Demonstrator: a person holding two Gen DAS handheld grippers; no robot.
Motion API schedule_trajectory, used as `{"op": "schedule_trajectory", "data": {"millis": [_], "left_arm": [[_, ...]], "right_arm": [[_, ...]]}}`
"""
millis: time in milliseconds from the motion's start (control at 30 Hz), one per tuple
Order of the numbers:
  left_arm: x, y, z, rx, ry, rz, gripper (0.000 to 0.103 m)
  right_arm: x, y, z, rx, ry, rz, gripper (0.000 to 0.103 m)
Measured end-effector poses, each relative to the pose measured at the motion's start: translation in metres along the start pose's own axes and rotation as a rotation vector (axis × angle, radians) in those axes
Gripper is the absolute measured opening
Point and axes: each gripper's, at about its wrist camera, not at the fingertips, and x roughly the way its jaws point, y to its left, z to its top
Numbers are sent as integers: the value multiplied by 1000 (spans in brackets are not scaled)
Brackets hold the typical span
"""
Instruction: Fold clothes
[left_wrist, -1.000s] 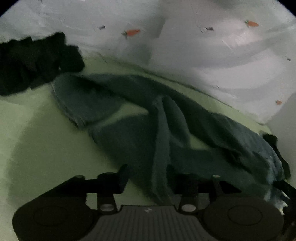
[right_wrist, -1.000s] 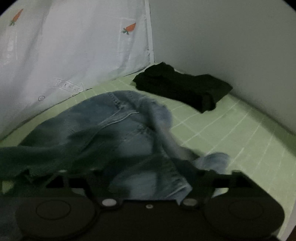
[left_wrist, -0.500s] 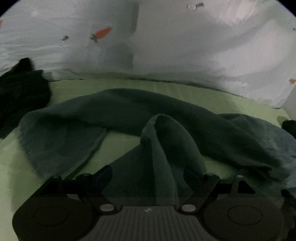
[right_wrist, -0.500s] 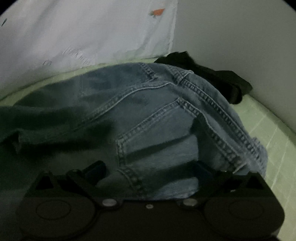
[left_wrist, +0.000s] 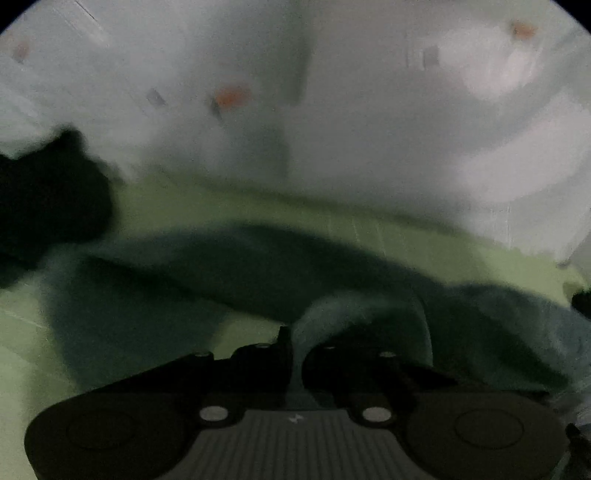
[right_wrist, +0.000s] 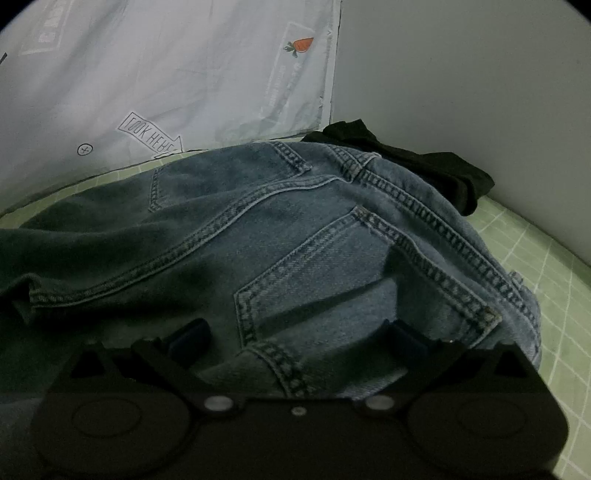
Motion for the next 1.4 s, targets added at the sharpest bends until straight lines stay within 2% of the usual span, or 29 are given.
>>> {"op": "schedule_trajectory", "data": {"millis": [33,133,233,300,333,500,567,600,667,767,1000,1100,1200,1333,1367,1400], "left_arm": [[-24,10,-1,-9,-46,15,4],[-98,42,-14,-80,-172,130,4],[-151,78,-44,-201,-198,272,8],[-164,101,-73,-263,-154,317,16],[-164,108,-88,-295,-103,348,21],[-155,130,-157,-425,139,463,26],[-157,134,-174,-437,180,453,29],[-162,133,-173,-428,167,450,32],[-171,133,-171,-410,141,443,50],[-188,136,-164,-378,61,418,66],[-196,155,-138,-394,27,305,74],[-194,159,-129,-375,44,239,76],[-189,173,-132,-412,89,160,77],[-182,192,-150,-499,146,188,77],[-182,198,-155,-548,153,186,77],[-184,207,-160,-632,144,151,77]], "right_arm": [[0,0,0,0,0,0,103],[-1,0,-1,1,0,0,103],[-1,0,-1,3,0,1,103],[-1,0,-2,1,0,3,103],[-1,0,-2,0,-1,3,103],[-3,0,-2,0,0,8,103],[-3,0,-3,1,0,11,103],[-4,0,-3,1,0,11,103],[-5,0,-4,1,0,12,103],[-6,1,-4,-3,2,7,103],[-15,4,-9,-9,6,-24,103],[-25,6,-16,-11,4,-40,103],[-34,6,-23,4,9,-49,103],[-42,4,-29,24,13,-46,103],[-43,4,-31,26,12,-45,103],[-44,4,-31,27,11,-46,103]]}}
